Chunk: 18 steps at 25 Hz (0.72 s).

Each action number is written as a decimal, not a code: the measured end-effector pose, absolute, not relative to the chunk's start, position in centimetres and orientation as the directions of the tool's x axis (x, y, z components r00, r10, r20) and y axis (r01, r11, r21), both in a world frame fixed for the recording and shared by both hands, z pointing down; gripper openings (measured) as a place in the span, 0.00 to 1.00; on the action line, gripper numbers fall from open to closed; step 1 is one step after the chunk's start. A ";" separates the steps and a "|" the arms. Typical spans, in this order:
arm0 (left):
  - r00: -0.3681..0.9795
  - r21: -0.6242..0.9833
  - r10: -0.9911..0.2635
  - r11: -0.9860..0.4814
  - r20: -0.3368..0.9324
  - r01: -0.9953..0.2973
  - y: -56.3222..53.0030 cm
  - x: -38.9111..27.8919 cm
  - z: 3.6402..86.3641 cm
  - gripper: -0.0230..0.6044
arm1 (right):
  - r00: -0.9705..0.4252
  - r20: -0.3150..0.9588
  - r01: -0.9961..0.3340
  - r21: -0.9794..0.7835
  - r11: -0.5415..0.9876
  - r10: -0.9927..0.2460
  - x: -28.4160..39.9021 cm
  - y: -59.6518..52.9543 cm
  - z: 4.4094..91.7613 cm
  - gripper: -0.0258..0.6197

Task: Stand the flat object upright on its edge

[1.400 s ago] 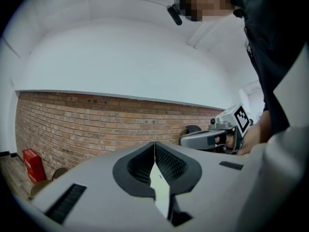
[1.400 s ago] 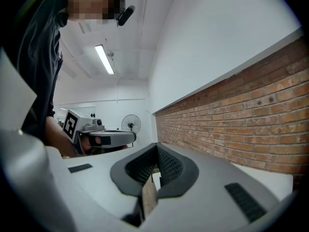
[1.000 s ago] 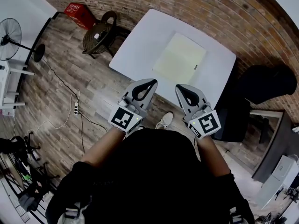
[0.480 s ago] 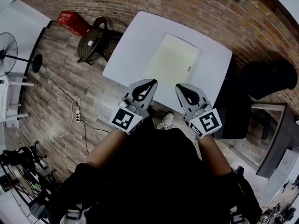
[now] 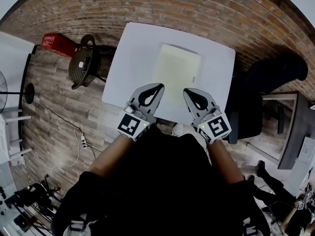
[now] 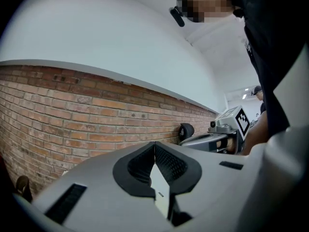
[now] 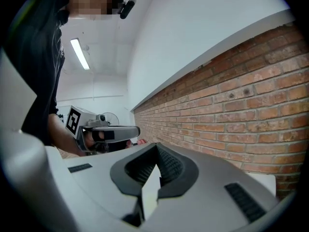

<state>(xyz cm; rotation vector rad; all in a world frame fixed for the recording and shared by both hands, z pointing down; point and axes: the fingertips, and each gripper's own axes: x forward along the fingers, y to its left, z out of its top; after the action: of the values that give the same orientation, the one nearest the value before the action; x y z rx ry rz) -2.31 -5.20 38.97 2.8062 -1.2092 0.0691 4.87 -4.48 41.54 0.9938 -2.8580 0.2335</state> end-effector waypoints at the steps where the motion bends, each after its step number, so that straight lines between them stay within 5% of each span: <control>1: 0.699 0.063 -0.711 -0.696 0.082 -0.715 -6.0 -2.4 39.2 0.07 | -0.768 0.154 -0.639 -0.115 0.761 -0.622 4.7 -5.2 41.6 0.05; 18: 0.804 0.113 -0.572 -0.799 0.161 -0.591 -16.0 -4.4 44.4 0.07 | -0.515 0.275 -0.857 -0.151 0.492 -0.812 5.5 -14.1 46.6 0.05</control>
<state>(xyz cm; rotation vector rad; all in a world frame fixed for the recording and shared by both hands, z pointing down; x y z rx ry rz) -4.37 -16.05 44.39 2.8328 -0.9198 0.1783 5.53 -14.13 46.59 1.4487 -2.5657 0.4033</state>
